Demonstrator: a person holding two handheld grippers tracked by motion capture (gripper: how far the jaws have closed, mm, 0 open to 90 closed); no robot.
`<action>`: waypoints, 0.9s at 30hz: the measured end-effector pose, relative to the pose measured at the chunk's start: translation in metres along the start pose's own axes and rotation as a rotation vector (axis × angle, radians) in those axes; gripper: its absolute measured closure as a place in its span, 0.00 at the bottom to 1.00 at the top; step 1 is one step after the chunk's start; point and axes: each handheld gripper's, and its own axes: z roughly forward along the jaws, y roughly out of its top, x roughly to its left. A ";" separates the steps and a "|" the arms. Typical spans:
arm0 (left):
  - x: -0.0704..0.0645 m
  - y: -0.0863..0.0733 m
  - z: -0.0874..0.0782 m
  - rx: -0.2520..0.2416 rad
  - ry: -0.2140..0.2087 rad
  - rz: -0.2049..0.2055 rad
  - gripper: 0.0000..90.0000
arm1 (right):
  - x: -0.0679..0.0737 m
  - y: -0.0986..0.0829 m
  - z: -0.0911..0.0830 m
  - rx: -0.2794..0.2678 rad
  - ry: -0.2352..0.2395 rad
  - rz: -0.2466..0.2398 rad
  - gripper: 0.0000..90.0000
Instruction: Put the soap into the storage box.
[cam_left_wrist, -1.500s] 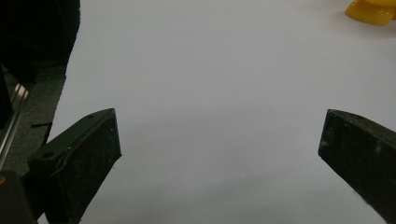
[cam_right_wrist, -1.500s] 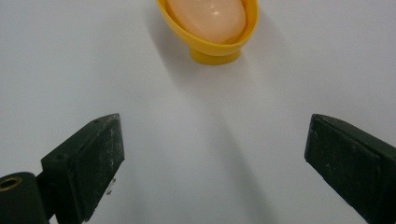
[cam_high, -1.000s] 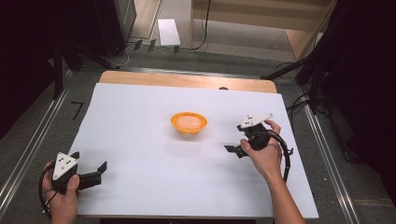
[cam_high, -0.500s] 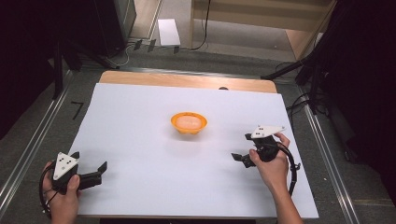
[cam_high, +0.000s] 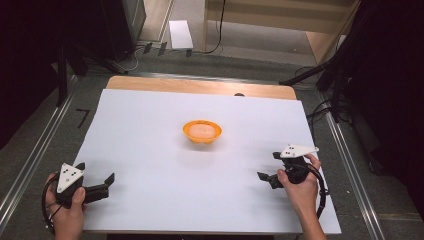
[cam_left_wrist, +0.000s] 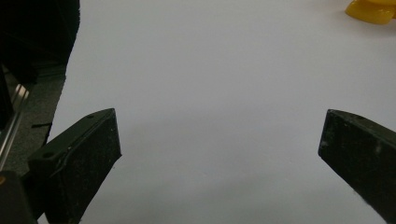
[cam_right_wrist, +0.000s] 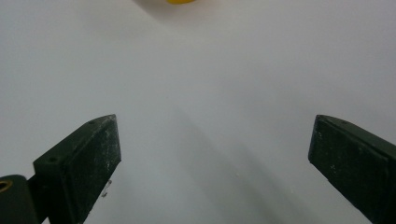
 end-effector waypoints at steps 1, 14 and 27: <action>0.000 0.000 0.000 -0.001 0.001 0.000 0.00 | 0.000 -0.003 -0.002 -0.006 -0.005 0.009 0.03; 0.000 0.000 0.000 -0.001 0.001 0.000 0.00 | -0.004 -0.038 -0.028 -0.060 -0.052 0.088 0.02; 0.000 0.000 0.000 -0.002 0.003 0.000 0.00 | -0.008 -0.081 -0.055 -0.104 -0.100 0.181 0.00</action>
